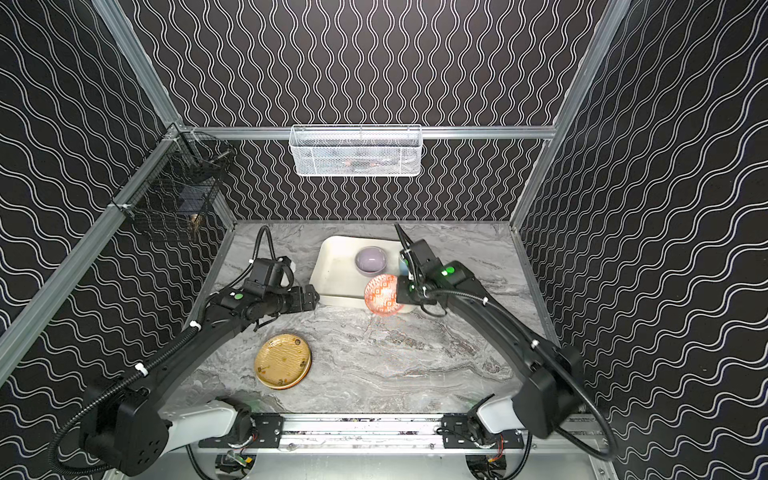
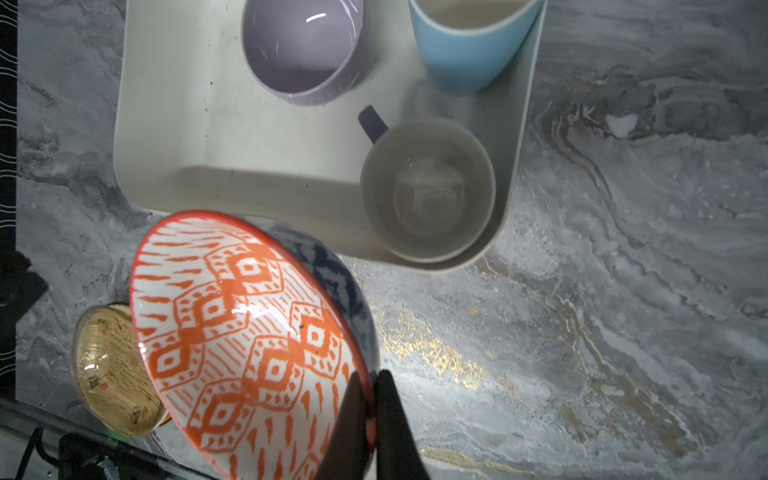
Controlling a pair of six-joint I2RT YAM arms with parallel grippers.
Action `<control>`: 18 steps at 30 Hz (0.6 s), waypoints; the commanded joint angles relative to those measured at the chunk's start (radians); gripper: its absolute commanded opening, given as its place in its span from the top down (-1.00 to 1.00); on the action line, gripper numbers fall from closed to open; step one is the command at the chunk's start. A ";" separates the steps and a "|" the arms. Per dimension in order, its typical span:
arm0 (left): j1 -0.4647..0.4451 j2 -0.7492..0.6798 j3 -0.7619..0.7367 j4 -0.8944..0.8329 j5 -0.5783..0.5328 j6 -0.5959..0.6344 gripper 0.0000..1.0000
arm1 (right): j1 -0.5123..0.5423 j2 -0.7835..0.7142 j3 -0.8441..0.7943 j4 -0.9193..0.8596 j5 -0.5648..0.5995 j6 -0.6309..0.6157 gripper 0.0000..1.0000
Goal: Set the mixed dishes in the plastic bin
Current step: 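Carry the orange-patterned bowl with the right gripper and set it into the lavender bowl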
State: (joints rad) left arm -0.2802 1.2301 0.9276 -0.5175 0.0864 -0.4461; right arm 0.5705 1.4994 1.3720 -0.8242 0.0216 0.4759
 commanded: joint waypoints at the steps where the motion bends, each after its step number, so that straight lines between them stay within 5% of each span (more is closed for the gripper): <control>1: 0.008 -0.008 -0.007 0.027 0.024 0.008 -0.97 | -0.028 0.101 0.117 0.013 -0.006 -0.067 0.90; 18: 0.057 0.035 -0.016 0.042 0.047 0.009 -0.97 | -0.117 0.688 0.704 -0.030 -0.112 -0.153 0.90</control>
State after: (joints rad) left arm -0.2295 1.2591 0.9092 -0.4934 0.1204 -0.4461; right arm 0.4557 2.1475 2.0151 -0.8429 -0.0624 0.3470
